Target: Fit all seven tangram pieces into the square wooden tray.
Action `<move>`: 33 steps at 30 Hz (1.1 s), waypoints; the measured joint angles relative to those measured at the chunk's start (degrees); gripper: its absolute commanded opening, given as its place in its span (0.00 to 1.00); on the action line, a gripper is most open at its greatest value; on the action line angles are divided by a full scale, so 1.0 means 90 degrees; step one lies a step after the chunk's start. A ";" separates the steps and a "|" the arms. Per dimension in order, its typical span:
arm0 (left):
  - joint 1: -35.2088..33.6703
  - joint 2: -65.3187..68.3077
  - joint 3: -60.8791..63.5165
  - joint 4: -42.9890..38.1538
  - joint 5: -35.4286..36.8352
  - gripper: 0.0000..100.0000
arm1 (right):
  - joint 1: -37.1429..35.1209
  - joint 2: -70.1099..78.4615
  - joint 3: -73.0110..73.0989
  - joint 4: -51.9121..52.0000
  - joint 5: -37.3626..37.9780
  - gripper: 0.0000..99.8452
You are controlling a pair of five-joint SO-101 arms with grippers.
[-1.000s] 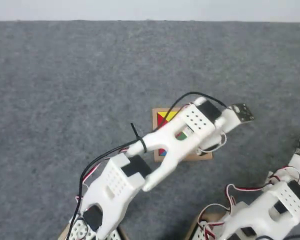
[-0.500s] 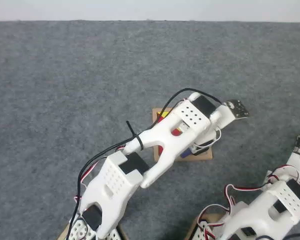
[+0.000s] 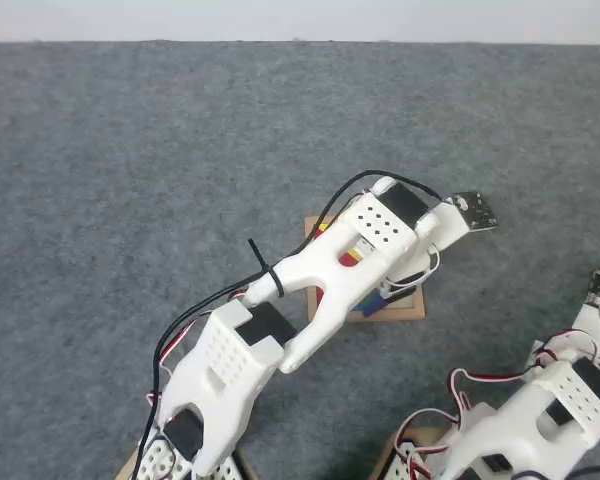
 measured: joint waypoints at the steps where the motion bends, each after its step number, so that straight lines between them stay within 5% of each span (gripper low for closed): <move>1: 0.0000 0.0000 0.0000 0.0000 0.0000 0.12 | 0.0000 0.0000 0.0000 0.0000 0.0000 0.02; 23: -0.0400 0.0000 -0.0869 -0.0156 -0.0059 0.12 | -0.0234 0.0000 0.0000 0.0000 0.0000 0.02; 33: -0.0391 0.0000 0.0176 -0.0176 -0.0020 0.12 | -0.0234 0.0000 0.0000 0.0000 0.0010 0.02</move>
